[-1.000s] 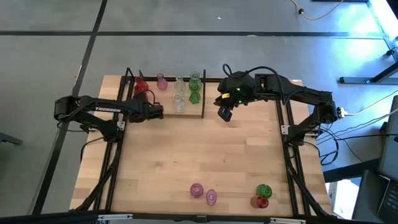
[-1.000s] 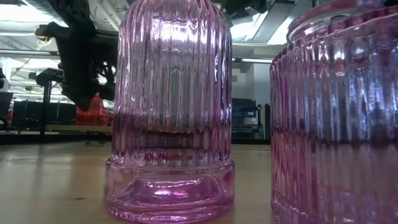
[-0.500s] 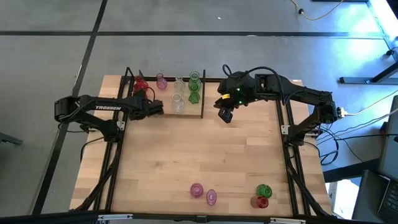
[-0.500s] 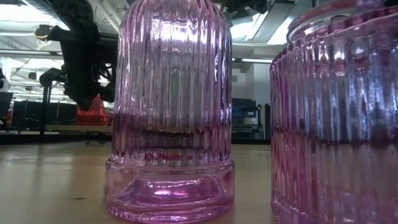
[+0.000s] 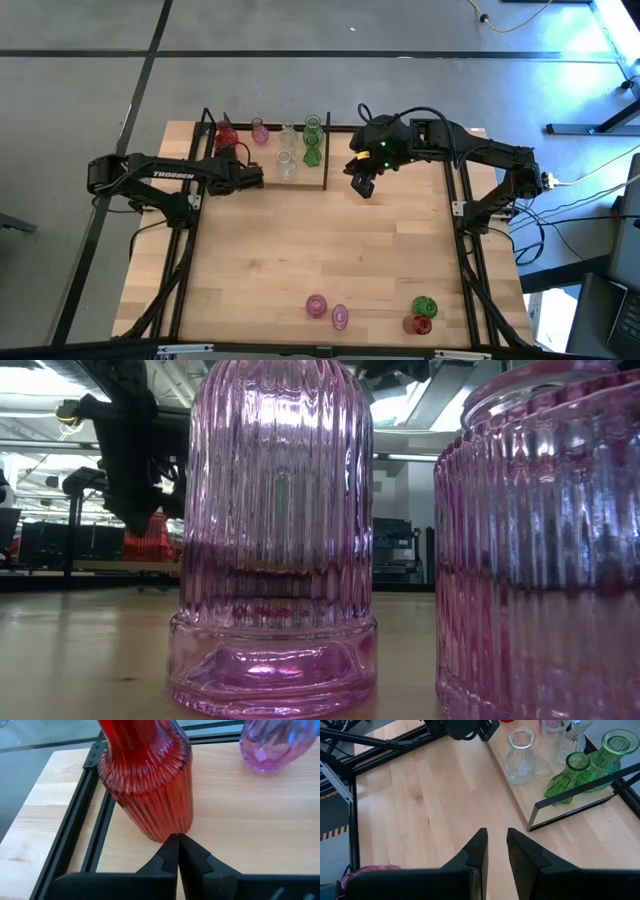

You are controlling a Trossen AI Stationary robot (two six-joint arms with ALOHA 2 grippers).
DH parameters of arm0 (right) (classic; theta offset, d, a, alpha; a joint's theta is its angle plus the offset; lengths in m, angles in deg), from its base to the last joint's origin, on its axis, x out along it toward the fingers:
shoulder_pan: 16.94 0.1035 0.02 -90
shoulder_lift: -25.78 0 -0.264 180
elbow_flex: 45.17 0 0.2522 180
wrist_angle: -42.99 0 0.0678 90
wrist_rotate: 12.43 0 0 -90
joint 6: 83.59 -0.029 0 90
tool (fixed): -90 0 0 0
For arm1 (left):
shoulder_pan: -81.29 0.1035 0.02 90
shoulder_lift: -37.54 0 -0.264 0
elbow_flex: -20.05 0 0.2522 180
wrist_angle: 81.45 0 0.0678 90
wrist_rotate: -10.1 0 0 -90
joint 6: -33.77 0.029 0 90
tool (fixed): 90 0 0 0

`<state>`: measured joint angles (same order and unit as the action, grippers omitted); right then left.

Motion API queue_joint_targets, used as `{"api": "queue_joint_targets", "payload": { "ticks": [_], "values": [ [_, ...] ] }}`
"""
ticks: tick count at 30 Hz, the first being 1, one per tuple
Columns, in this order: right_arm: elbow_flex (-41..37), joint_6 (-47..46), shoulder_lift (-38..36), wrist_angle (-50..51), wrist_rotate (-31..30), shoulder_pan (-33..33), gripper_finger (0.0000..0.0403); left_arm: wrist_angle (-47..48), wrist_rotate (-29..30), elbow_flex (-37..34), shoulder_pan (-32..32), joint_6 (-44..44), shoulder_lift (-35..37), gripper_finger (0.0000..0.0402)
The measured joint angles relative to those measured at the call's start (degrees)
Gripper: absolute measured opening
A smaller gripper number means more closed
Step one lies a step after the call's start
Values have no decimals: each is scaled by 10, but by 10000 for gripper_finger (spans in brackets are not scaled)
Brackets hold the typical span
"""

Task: Sort vases onto shelf
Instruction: Adjust the shelf

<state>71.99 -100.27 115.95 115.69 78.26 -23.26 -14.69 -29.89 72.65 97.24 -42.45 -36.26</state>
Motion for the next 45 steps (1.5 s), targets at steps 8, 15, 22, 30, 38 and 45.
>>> {"api": "queue_joint_targets", "payload": {
  "ticks": [8,15,22,30,38,45],
  "values": [
    [-2,0,4,-15,1,0,60,176,26,88,-83,-110,1,0],
    [-126,-40,5,-146,56,-1,60,261,119,188,-182,-114,65,0],
    [-292,-117,5,-339,53,-1,60,255,158,242,-255,-18,205,0],
    [-410,-184,5,-530,11,-1,60,219,148,257,-308,99,377,0],
    [-483,-215,28,-671,-7,-2,5,218,133,257,-311,154,485,0],
    [-482,-255,75,-751,13,-5,1,220,130,256,-311,179,499,0]
  ]
}}
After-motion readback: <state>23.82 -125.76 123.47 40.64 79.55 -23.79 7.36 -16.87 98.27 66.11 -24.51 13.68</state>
